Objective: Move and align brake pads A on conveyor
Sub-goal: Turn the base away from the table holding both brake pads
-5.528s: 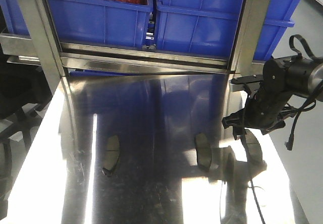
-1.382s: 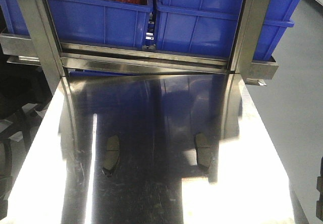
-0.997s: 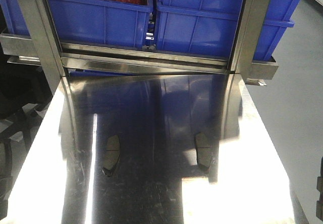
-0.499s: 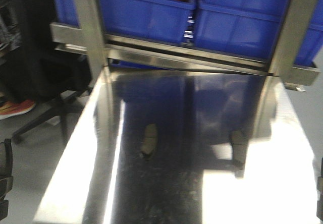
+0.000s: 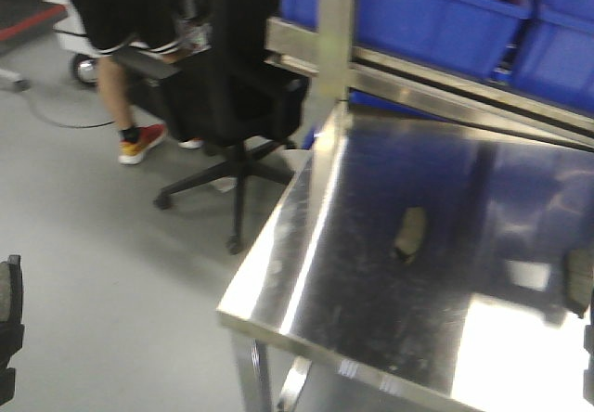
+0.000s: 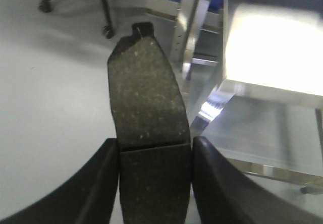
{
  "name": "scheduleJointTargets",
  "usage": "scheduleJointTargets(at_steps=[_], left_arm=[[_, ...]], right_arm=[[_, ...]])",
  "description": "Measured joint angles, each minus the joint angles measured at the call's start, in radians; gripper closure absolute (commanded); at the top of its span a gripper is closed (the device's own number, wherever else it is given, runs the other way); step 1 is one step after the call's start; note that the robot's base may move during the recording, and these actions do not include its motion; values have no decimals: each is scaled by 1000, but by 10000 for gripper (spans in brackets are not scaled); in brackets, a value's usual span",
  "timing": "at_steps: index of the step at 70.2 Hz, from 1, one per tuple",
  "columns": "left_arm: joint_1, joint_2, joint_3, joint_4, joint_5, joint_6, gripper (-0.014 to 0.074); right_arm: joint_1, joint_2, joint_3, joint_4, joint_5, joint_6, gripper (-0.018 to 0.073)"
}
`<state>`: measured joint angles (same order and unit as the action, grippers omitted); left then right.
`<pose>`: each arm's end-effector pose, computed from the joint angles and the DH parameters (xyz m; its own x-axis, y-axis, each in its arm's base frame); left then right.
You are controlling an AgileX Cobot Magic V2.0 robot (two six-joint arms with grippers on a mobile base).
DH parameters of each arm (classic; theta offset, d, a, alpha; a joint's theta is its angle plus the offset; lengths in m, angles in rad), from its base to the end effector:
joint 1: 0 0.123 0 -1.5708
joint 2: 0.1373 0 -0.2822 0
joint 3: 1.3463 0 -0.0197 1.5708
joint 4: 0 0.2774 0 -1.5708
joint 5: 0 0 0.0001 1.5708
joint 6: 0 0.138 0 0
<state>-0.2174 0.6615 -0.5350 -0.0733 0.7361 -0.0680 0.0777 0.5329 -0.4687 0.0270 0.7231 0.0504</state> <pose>0.1739 -0.0454 0.2376 -0.7080 0.0315 -0.7055 0.1646 0.9789 -0.1214 0.1605 0.0150 0.2354 -0.6471 0.0204 -0.7622 -0.0457 0.9968 0.0655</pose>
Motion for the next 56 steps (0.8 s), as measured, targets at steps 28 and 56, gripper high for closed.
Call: scheduleJointTargets(at_steps=[28,56], left_arm=[[0,0,0,0,0,0,604],[0,0,0,0,1,0,604]], right_arm=[[0,0,0,0,0,0,561],[0,0,0,1,0,0,561]])
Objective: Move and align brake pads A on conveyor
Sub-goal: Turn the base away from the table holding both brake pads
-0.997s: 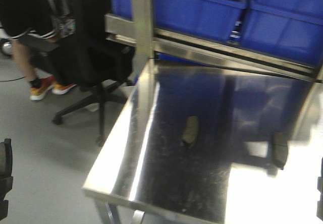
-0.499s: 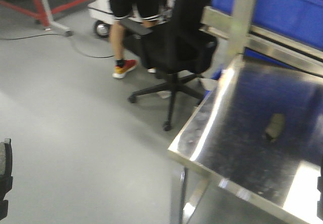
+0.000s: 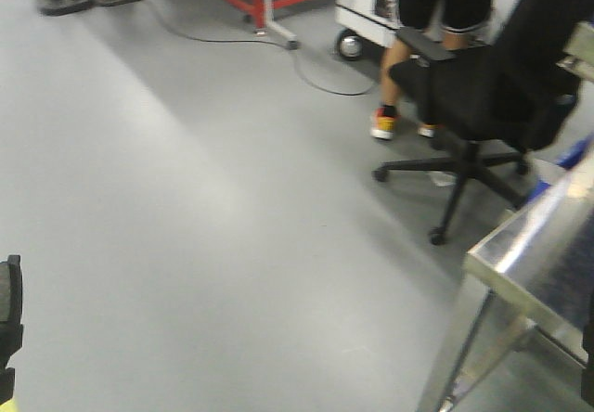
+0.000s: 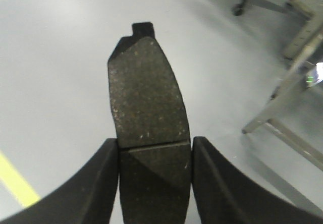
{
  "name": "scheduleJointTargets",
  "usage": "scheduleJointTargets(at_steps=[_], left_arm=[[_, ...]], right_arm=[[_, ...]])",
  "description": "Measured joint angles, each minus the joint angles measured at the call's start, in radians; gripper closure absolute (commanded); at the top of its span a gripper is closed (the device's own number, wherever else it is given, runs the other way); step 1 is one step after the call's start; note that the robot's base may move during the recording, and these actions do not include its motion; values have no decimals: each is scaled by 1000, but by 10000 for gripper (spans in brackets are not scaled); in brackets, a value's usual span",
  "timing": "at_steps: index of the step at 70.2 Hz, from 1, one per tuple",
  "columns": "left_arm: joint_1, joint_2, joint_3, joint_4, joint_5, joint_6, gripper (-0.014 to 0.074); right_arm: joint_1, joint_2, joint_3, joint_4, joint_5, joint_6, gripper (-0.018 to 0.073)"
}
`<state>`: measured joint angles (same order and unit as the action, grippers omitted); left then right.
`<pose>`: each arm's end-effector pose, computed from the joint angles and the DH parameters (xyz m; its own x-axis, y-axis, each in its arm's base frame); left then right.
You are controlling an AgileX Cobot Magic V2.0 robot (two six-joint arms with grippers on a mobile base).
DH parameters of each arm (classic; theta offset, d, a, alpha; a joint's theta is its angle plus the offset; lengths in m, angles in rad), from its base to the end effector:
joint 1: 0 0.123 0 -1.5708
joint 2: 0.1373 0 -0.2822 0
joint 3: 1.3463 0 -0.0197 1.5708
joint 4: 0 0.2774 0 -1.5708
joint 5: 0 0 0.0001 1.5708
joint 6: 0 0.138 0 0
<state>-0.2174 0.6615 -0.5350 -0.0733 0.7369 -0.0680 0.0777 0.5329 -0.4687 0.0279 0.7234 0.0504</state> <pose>0.1738 -0.0454 0.2375 -0.7085 0.0317 -0.7050 0.1645 0.9789 -0.1214 0.1605 0.0151 0.2354 -0.6473 0.0211 -0.7619 -0.0457 0.9968 0.0664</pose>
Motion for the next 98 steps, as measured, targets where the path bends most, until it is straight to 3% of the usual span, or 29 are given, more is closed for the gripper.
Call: scheduleJointTargets(at_steps=[98], left_arm=[[0,-2,0,0,7,0,604]], right_arm=[[0,0,0,3,1,0,561]])
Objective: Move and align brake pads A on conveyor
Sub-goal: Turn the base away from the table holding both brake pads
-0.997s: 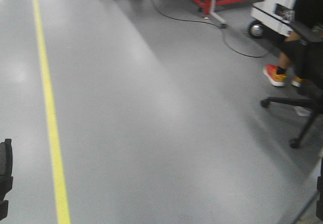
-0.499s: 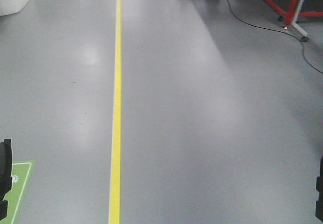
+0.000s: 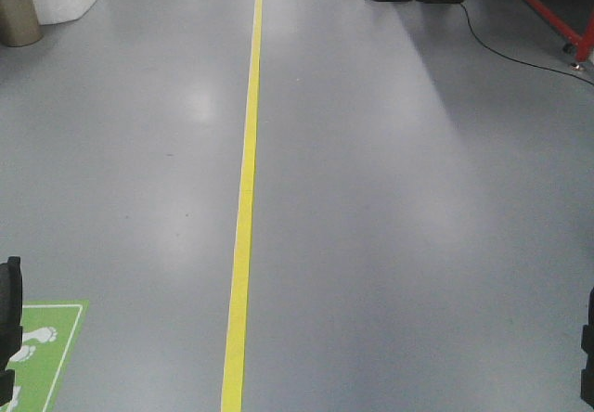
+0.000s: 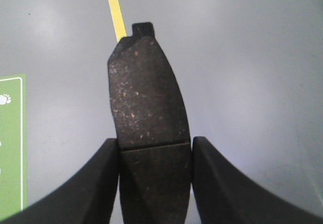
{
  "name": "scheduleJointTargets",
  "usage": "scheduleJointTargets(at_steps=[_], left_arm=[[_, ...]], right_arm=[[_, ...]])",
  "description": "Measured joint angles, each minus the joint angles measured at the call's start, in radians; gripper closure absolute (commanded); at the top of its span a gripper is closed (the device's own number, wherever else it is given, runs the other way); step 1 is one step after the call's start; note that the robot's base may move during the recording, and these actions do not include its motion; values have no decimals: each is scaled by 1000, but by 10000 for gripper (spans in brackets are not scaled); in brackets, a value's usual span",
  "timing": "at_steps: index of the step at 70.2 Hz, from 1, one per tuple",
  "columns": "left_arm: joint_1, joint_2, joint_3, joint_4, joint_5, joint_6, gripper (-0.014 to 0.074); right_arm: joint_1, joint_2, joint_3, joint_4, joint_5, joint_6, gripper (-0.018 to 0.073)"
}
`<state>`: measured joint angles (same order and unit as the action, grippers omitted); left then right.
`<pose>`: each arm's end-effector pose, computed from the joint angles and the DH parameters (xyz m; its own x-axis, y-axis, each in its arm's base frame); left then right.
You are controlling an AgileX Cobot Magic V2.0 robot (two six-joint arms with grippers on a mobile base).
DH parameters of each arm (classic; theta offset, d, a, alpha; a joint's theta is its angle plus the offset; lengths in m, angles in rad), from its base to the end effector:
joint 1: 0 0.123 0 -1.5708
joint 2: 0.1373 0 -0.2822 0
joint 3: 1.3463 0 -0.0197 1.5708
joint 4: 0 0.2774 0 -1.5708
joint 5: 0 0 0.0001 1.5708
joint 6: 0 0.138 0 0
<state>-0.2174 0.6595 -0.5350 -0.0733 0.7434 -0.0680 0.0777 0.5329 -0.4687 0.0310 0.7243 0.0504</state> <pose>0.1730 -0.0452 0.2372 -0.7116 0.0327 -0.7018 0.1645 0.9789 -0.1212 0.1604 0.0153 0.2353 -0.6482 0.0233 -0.7611 -0.0457 0.9965 0.0694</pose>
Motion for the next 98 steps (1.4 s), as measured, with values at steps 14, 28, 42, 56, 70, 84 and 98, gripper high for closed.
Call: scheduleJointTargets(at_steps=[14,28,42,56,70,84,98], left_arm=[[0,0,0,0,0,0,604],[0,0,0,0,0,0,604],[0,0,0,0,0,0,604],[0,0,0,0,0,0,604],[0,0,0,0,0,0,604],[0,0,0,0,0,0,604],[0,0,0,0,0,0,604]], right_arm=[[0,0,0,0,0,0,561],[0,0,0,0,0,0,561],[0,0,0,0,0,0,561],[0,0,0,0,1,0,561],[0,0,0,0,1,0,561],[0,0,0,0,1,0,561],[0,0,0,0,1,0,561]])
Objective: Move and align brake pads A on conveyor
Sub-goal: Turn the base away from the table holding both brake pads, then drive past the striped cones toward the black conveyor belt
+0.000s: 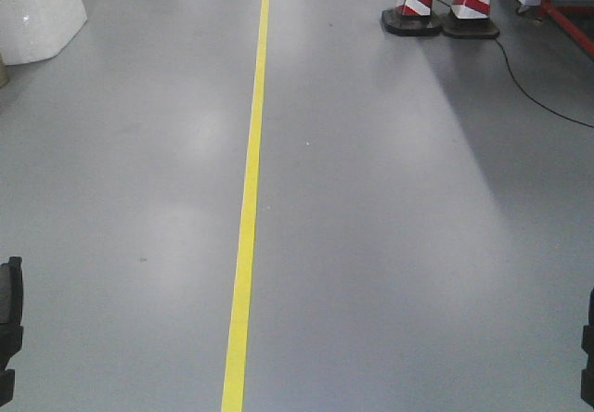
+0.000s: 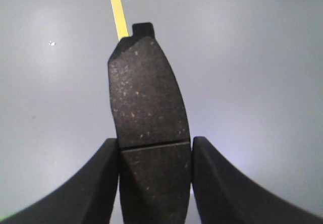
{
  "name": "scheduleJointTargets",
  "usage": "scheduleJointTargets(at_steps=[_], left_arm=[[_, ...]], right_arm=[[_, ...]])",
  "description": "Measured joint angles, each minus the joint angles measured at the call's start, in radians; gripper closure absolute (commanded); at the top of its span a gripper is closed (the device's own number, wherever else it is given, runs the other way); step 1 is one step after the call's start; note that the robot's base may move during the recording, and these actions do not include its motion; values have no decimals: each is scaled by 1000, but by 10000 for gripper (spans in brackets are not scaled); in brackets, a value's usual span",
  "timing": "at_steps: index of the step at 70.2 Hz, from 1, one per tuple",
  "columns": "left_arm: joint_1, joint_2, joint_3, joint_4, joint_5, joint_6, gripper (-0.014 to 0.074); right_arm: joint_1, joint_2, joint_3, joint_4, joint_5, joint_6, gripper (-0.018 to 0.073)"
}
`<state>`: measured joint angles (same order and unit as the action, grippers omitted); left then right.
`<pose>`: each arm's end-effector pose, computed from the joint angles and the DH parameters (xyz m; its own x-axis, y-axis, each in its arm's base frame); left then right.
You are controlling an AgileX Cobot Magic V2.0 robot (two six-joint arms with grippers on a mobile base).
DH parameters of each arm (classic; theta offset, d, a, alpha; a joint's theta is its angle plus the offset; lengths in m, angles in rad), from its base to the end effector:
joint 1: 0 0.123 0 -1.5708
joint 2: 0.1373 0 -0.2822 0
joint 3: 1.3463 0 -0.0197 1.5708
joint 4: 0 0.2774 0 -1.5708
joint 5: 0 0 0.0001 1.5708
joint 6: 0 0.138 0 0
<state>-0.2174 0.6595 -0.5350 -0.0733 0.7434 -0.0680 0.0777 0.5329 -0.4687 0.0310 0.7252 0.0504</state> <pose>0.1730 -0.0452 0.2372 -0.7116 0.0327 -0.7018 0.1645 0.9789 -0.1212 0.1603 0.0153 0.2352 -0.6489 0.0232 -0.7605 -0.0457 0.9965 0.0694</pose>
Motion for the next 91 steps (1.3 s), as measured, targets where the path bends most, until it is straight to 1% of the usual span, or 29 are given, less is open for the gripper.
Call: scheduleJointTargets(at_steps=[91], left_arm=[[0,0,0,0,0,0,604]], right_arm=[[0,0,0,0,2,0,561]])
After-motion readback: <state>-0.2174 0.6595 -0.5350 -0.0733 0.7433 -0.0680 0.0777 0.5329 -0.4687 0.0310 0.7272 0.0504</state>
